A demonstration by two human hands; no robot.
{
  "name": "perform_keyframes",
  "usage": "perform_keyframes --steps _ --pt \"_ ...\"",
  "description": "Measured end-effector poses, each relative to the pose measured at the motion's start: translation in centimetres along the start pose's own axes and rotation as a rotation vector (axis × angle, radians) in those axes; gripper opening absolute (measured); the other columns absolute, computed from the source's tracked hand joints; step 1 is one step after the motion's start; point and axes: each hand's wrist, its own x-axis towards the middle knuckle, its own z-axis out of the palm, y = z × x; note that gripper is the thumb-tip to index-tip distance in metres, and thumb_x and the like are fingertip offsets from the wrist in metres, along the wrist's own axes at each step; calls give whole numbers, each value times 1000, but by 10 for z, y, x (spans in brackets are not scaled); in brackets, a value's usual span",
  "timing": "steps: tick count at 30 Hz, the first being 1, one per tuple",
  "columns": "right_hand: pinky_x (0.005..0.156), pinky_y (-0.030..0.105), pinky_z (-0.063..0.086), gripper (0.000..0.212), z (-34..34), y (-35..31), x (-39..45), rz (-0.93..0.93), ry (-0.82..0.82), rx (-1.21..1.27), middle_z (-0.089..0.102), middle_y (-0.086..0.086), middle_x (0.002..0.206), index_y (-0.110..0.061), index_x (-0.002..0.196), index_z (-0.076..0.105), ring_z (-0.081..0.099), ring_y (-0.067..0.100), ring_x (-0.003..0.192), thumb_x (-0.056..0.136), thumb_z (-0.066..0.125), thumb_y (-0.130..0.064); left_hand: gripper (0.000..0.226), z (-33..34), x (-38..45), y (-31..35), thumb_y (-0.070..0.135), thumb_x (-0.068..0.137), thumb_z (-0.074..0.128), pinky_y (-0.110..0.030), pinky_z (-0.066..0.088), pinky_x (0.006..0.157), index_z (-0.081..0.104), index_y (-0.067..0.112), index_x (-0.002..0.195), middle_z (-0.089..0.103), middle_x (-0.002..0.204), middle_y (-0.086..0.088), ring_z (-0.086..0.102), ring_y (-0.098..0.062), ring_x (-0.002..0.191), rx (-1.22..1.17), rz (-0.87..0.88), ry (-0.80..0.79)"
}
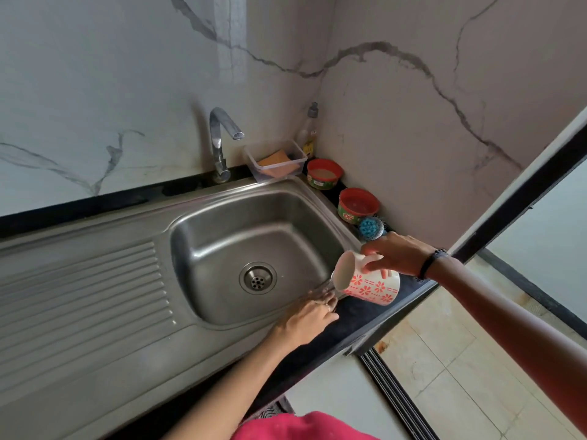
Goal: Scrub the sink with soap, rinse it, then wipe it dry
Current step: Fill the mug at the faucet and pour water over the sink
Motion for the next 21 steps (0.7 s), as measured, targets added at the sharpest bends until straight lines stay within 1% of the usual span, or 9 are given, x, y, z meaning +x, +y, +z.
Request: perform_keyframes --steps 1,3,4,8,11,16,17,19,21 --pt "78 26 54 32 -1 -1 0 -6 -11 -3 68 0 110 -18 122 58 67 10 92 93 53 -32 44 5 -1 2 26 100 37 -28 20 114 43 2 137 30 149 -8 28 -18 139 -42 -5 -52" --pt "77 23 53 33 -6 -6 -1 -37 -38 -27 69 -1 108 -20 123 57 68 9 88 92 54 -33 51 8 -2 10 30 102 30 -28 11 118 28 2 144 18 154 -9 15 -17 143 -111 -90 -179" --pt "77 22 51 33 -8 -10 0 -56 -56 -63 68 -2 109 -20 123 57 67 10 89 92 54 -33 52 8 -3 12 31 102 28 -28 7 117 23 2 146 15 155 -9 11 -17 144 -122 -126 -200" --pt "89 29 45 37 -11 -28 9 -143 -86 -245 61 -3 121 -24 125 55 59 15 109 90 56 -36 56 6 -8 19 32 102 28 -26 1 116 12 5 148 5 157 -8 3 -16 145 -139 -234 -226" --pt "89 29 44 36 -8 -42 19 -223 -100 -313 60 -1 123 -25 125 56 58 17 112 90 56 -35 57 6 -16 21 33 101 28 -27 3 118 12 4 148 6 156 -9 5 -16 145 -118 -276 -210" --pt "79 23 40 34 -5 -54 31 -296 -54 -215 62 -1 119 -23 121 58 63 17 104 89 58 -35 58 -6 -36 23 36 100 32 -29 11 117 19 4 147 16 155 -8 15 -18 143 -127 -368 -151" --pt "80 23 42 35 -5 -54 33 -306 -45 -169 63 -1 119 -23 122 58 64 16 102 89 58 -35 59 -7 -41 21 37 100 32 -29 12 117 18 4 147 16 155 -8 15 -18 143 -135 -399 -151" --pt "80 27 49 33 -5 -50 36 -324 -28 -61 66 -1 114 -24 120 59 66 13 89 88 59 -33 60 -9 -53 16 39 100 31 -27 10 117 15 6 148 11 156 -6 11 -16 144 -137 -438 -163" --pt "75 31 55 26 -5 -45 40 -335 -17 13 70 2 105 -24 112 63 66 12 77 88 60 -32 60 -9 -66 11 39 100 30 -26 6 118 11 8 148 5 157 -5 5 -13 144 -141 -449 -185"
